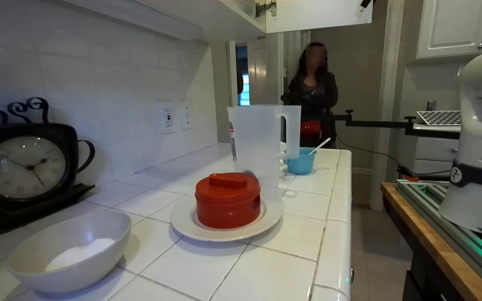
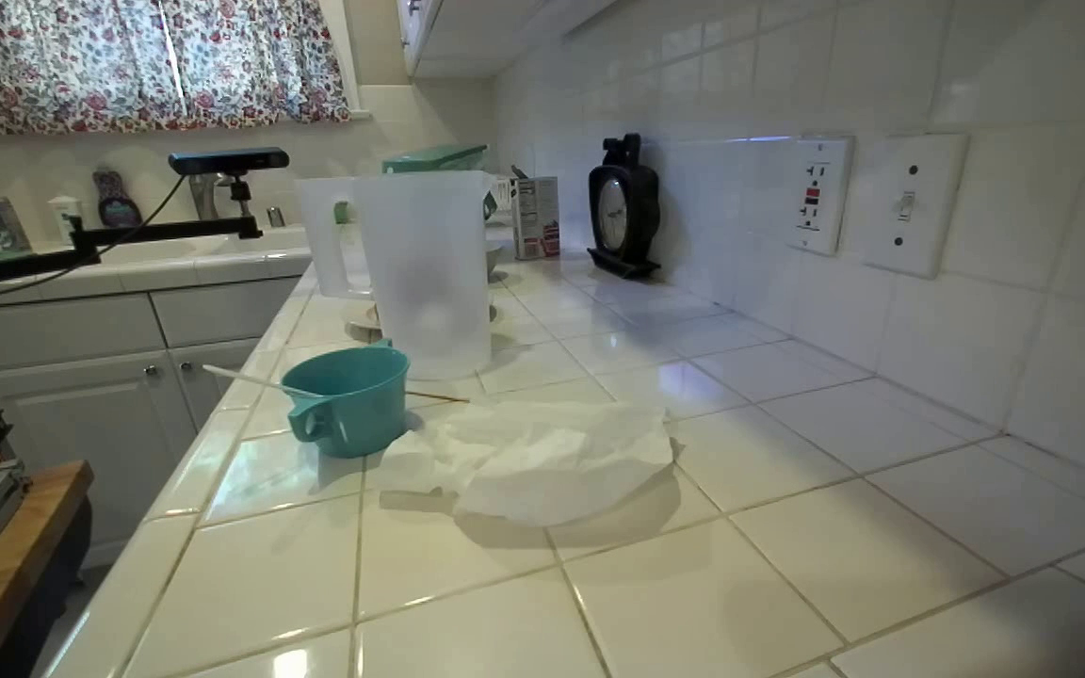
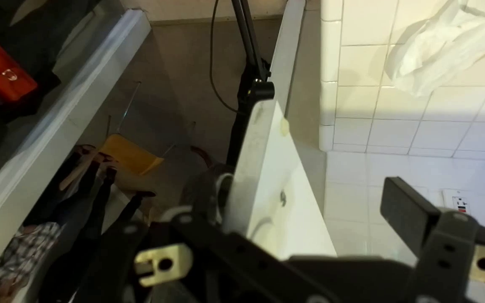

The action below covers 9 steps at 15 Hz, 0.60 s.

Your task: Close the cupboard door

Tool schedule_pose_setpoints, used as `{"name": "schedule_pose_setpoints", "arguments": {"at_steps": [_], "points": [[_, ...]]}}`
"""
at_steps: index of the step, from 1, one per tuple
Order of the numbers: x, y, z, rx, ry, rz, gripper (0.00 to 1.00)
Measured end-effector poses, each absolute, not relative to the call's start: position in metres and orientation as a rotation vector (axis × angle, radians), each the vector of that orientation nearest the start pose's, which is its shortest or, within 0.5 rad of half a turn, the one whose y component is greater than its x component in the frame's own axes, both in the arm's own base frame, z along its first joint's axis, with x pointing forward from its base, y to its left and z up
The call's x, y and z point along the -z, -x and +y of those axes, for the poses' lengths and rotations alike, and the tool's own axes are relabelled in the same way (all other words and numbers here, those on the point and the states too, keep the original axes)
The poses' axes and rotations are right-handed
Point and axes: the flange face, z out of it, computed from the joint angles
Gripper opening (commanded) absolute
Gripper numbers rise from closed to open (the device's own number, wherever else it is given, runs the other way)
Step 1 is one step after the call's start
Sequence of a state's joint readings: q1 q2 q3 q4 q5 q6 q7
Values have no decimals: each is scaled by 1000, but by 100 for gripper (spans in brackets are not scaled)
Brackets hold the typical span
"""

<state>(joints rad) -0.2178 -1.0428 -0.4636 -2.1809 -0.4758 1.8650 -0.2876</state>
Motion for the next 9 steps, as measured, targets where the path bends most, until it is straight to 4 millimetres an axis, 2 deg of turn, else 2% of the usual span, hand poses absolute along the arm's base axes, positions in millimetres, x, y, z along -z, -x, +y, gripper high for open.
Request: {"name": "schedule_pose_setpoints", "arguments": {"at_steps": [4,9], "points": [[-728,-118,-280,955,3280,459,100],[-735,-115,-248,937,3254,330,100]]}}
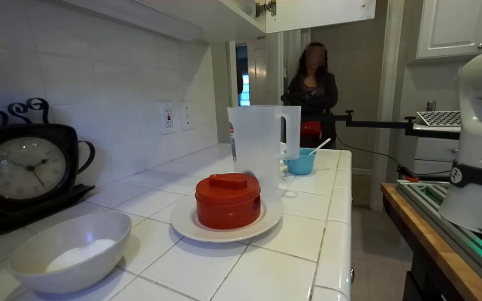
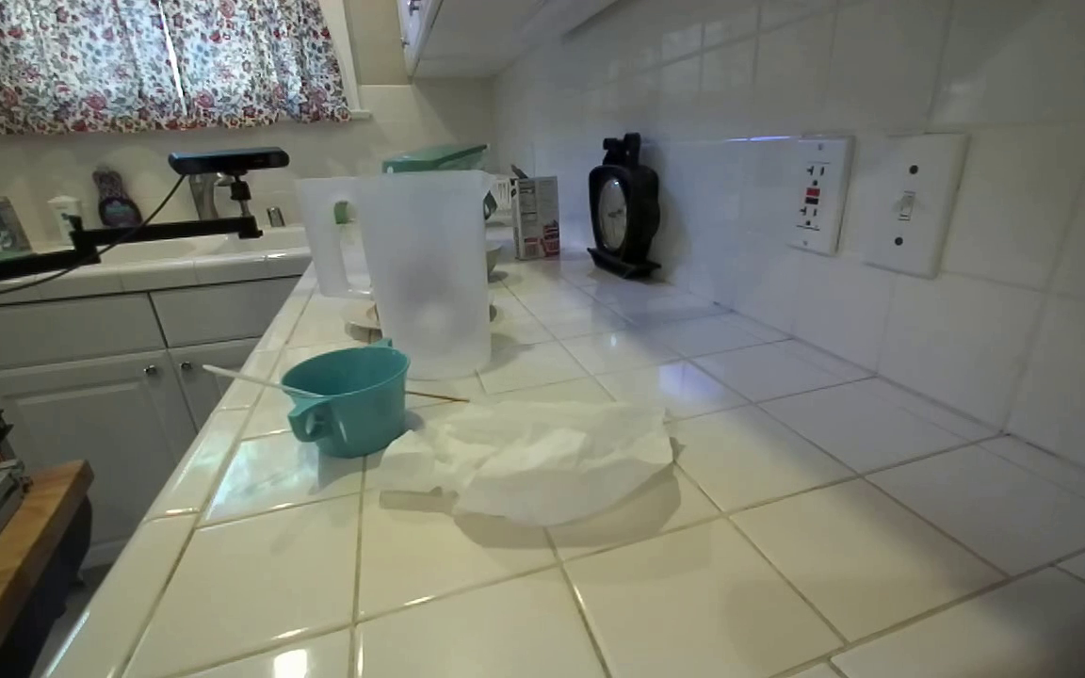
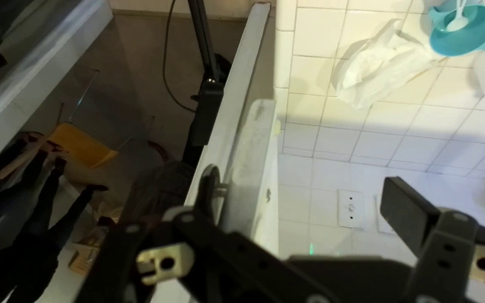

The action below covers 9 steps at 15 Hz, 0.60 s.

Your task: Close the cupboard door

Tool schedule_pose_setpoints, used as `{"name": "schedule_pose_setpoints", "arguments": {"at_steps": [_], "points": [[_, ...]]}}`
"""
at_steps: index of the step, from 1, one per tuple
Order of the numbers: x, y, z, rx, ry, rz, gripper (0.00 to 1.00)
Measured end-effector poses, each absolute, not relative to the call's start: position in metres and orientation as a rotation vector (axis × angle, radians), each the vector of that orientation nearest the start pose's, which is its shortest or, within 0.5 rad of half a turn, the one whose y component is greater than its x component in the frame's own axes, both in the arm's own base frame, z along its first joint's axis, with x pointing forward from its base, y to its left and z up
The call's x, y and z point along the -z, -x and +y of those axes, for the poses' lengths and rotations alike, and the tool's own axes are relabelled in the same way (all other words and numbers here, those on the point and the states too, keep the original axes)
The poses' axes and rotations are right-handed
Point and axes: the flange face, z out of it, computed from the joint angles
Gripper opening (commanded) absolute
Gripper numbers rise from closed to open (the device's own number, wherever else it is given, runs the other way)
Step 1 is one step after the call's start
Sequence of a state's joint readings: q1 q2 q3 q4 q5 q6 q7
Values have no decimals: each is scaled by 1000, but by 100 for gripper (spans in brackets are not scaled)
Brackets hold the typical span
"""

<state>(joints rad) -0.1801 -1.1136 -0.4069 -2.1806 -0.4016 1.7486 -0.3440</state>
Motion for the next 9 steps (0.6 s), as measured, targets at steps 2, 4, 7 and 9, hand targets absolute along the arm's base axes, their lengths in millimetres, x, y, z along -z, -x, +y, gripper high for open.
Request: {"name": "schedule_pose_setpoints", "arguments": {"at_steps": [2,4,7,9], "points": [[-737,-116,-237,931,3245,282,100],[-738,-117,-228,926,3229,236,100],[-739,-121,-216,922,3200,159,100],[-739,-123,-208,917,3177,104,100]]}}
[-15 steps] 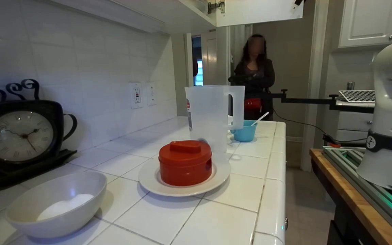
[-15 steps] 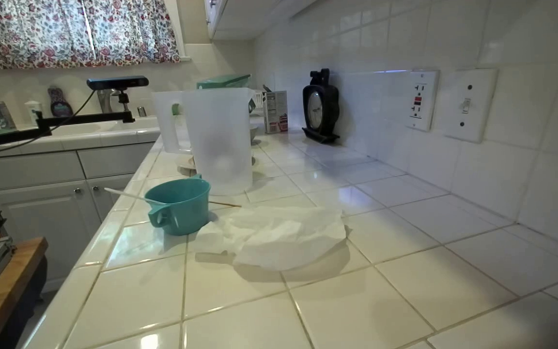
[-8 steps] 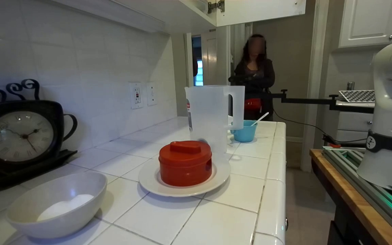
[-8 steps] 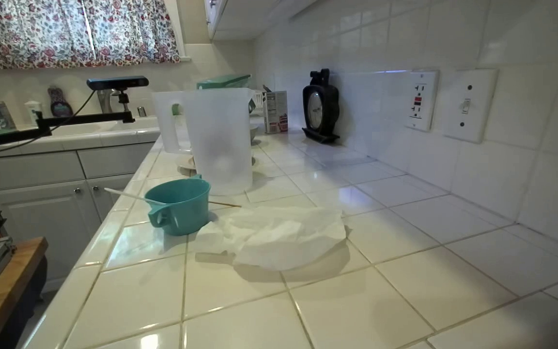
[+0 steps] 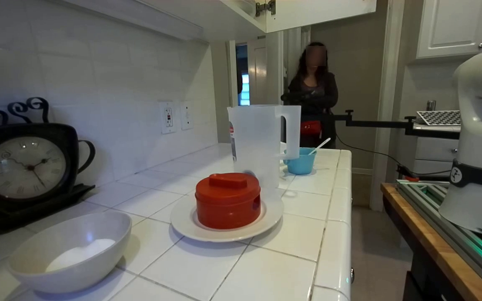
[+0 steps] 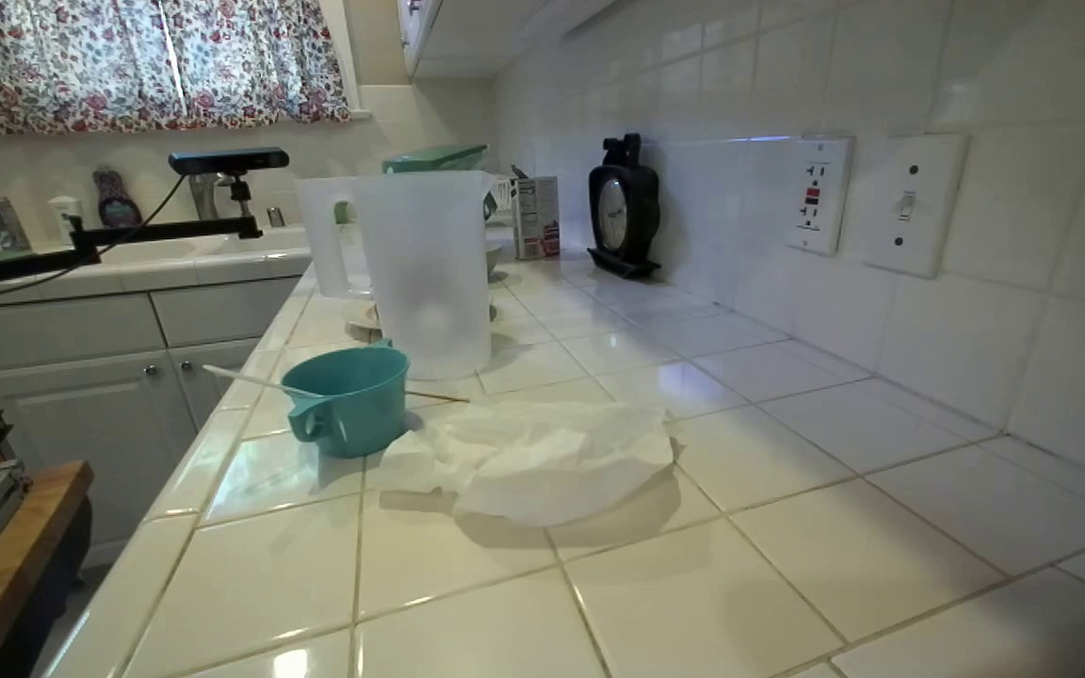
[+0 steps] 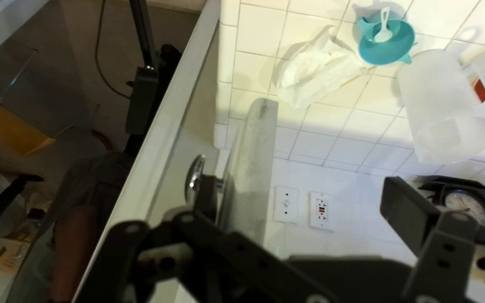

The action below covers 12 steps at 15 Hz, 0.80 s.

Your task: Close the cupboard door

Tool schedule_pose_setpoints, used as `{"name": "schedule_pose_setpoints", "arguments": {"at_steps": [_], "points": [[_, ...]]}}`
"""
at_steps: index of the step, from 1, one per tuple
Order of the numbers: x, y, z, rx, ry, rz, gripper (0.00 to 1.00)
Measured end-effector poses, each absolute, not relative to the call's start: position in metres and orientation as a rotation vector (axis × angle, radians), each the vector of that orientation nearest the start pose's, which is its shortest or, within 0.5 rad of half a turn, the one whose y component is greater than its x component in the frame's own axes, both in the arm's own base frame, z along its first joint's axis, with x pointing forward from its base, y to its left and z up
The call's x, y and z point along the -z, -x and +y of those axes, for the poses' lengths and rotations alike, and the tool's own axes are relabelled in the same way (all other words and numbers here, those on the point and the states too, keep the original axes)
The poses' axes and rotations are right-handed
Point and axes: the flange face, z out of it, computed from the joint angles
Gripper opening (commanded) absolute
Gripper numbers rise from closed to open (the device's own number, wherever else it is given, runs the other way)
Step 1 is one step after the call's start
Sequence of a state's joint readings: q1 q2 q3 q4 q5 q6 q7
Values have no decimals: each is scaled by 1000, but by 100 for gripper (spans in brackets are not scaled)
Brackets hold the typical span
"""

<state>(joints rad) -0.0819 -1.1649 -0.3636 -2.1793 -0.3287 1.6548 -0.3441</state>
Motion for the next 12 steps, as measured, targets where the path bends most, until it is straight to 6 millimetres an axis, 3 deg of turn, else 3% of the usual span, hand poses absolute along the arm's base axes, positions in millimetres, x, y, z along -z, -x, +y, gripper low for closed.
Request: {"name": "schedule_pose_setpoints", "arguments": {"at_steps": [12], "points": [[-746,-151,-160,942,3016,-280,100]]}}
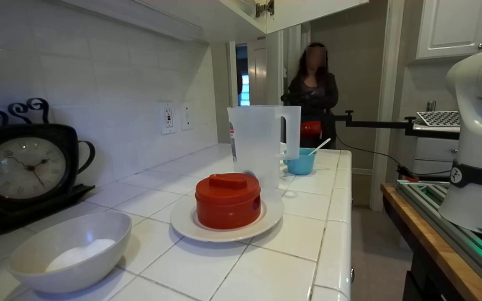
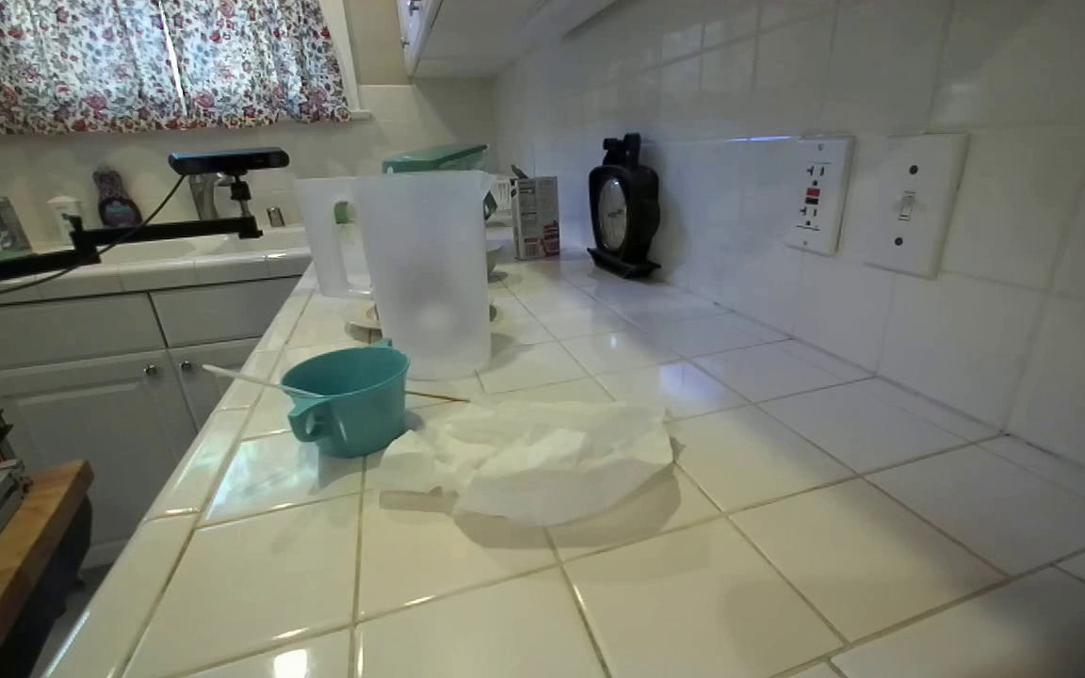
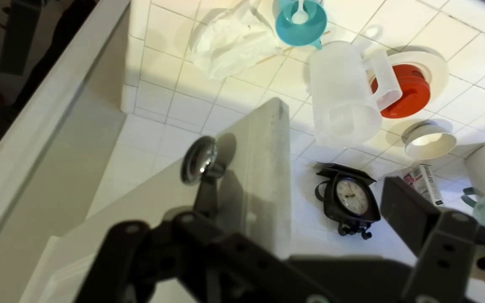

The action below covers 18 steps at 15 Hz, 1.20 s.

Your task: Close the cupboard door

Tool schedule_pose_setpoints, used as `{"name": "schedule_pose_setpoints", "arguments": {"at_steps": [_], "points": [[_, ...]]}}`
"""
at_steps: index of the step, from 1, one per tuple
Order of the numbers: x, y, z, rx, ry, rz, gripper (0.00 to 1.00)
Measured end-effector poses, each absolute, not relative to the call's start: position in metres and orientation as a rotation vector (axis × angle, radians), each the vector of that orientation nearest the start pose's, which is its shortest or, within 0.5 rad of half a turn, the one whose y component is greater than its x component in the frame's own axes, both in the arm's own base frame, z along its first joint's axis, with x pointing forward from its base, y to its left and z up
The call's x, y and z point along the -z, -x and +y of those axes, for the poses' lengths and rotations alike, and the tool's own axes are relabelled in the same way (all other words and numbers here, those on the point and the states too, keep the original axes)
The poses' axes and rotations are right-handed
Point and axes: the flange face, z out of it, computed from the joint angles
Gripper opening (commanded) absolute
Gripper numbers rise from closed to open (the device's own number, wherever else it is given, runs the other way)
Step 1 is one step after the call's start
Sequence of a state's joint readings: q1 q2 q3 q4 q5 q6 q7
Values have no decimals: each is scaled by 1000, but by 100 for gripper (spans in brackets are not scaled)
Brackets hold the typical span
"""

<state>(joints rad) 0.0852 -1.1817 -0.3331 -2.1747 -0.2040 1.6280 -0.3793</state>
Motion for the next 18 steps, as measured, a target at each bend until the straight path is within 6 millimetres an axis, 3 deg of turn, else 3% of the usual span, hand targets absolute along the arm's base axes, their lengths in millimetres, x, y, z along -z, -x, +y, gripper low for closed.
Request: {"name": "schedule_pose_setpoints", "arguments": {"at_steps": [7,18], "points": [[-752,-168,-139,969,2914,-440,100],[-759,-235,-130,1115,2769,-420,100]]}}
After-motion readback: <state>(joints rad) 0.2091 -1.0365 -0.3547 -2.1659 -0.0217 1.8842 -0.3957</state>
